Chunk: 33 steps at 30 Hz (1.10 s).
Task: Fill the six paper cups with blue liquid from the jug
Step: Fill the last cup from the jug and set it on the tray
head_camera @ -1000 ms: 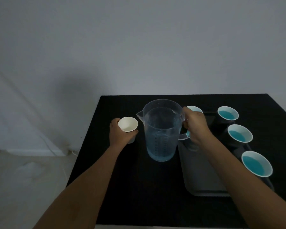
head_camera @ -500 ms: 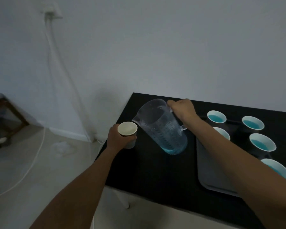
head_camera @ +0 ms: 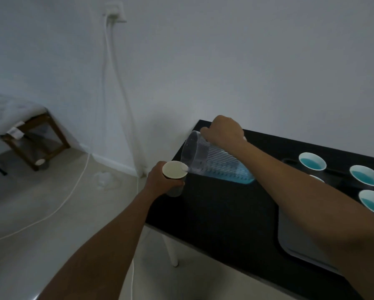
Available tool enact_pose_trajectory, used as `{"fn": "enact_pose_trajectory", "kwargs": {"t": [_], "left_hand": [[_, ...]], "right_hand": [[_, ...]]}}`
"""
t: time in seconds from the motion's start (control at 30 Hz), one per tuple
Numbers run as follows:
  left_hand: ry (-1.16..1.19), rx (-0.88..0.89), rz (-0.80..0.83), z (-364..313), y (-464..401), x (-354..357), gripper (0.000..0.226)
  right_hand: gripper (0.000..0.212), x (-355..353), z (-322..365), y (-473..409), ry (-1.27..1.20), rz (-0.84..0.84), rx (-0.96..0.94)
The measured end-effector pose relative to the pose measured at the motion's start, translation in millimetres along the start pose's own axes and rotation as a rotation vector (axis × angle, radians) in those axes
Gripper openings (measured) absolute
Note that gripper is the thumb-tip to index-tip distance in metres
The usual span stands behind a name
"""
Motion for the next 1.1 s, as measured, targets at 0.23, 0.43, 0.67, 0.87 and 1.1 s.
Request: {"fn": "enact_pose_trajectory", "kwargs": {"t": [0.23, 0.43, 0.67, 0.87, 1.1], "left_hand": [[-0.008, 0.009, 0.043, 11.6, -5.7, 5.8, 0.096], [-0.008, 0.007, 0.026, -8.4, -1.7, 2.3, 0.076], [0.002, -0.022, 0.056, -7.5, -3.3, 6.3, 0.089], [0.015, -0.007, 0.044, -10.5, -7.2, 11.2, 0.078], [0.03, 0.008, 0.042, -16.2, -9.3, 12.6, 0.076]], "right_hand": [[0.029, 1.8, 18.2, -0.9, 0.115, -0.001, -0.07], [0.028, 5.5, 17.5, -3.8, 0.189, -0.003, -0.05], [0.027, 5.3, 19.3, -5.5, 0.226, -0.012, -0.059], [0.026, 0.8, 22.8, -6.1, 0.267, -0.026, -0.071], [0.027, -1.6, 26.0, -5.0, 0.302, -0.023, -0.082]]}}
Point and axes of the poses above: each hand's wrist, its own y-axis away from the middle knuckle, its own x-axis out of the palm, z = x × y, the point moved 4 cm from there along -y, towards the middle knuckle, and after that the axes turned 9 degrees about x, right-handed, at the moved point
